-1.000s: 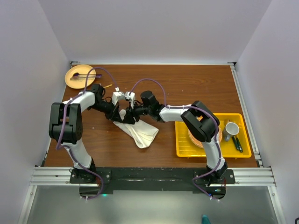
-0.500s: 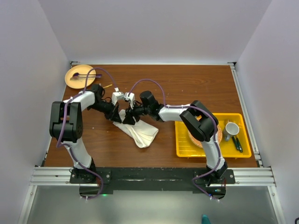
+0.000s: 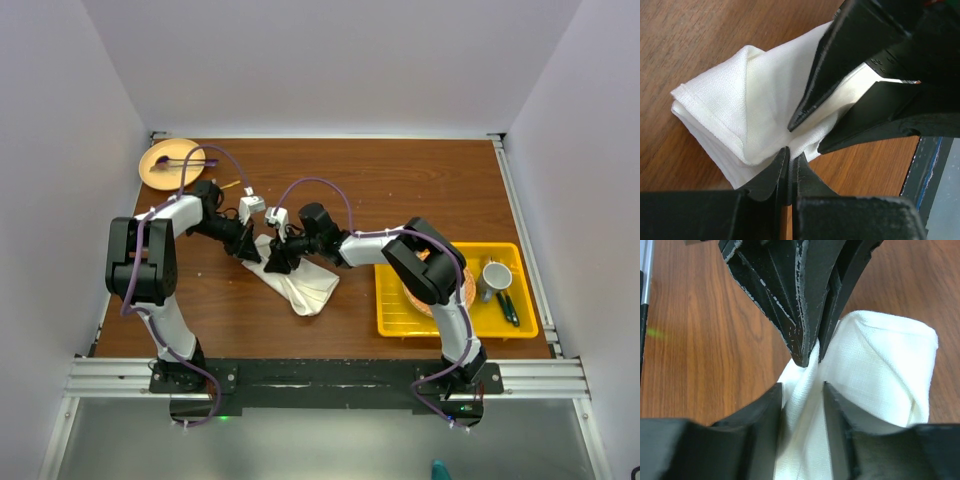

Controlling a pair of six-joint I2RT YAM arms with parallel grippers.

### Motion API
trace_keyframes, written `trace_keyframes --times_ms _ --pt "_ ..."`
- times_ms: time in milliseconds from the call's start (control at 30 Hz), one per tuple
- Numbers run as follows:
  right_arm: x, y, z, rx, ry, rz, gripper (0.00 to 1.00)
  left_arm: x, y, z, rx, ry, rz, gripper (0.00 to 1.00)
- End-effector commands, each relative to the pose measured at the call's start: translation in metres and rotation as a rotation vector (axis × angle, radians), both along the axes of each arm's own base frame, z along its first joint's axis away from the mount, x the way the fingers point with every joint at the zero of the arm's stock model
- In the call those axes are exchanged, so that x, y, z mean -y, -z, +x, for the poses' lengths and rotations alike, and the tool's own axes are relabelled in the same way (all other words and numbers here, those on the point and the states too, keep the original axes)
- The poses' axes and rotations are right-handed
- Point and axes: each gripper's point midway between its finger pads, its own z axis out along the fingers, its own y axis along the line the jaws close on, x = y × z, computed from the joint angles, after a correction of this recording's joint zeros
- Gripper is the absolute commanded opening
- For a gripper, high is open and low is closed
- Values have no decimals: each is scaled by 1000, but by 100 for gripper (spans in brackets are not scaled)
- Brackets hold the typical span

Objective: Fold the napkin into a case and place the utensils inside
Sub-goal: Pass from the left arm to the right, then fold the top corner of the smaller rectangle-folded napkin into a folded napkin.

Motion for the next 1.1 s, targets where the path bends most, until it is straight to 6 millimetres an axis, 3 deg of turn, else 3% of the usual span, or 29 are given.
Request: trace_keyframes --times_ms 0,33,167,233,267,367,500,633,733,1000,1033,1067 --pt "-12 -28 8 49 -6 59 31 2 -12 12 35 -6 -44 0" --pt "-13 -30 7 37 -3 64 21 2 -12 12 33 -5 -44 0" --pt "-13 -37 7 -10 8 64 0 1 -12 11 45 2 -36 0" --pt "-12 -39 8 -51 23 61 0 0 -13 12 50 -2 -36 6" --pt "-11 -35 9 -69 30 52 0 -3 -15 14 57 -12 -37 17" --pt "-6 -29 14 -134 47 25 0 -11 -27 25 103 -50 -51 32" --pt "0 -19 19 -219 75 15 0 -15 -52 33 171 -79 -101 39" --pt "2 -16 23 -272 76 19 0 -18 -78 42 264 -126 -137 44" --pt "4 -12 25 -301 82 17 0 -24 -85 56 347 -183 -102 45" --pt "9 -3 26 -355 88 9 0 -24 -69 78 443 -190 56 48" --pt "9 -2 26 -362 87 10 0 -6 -66 73 459 -132 59 48" --pt "9 0 27 -366 89 8 0 -1 -64 72 468 -113 66 48"
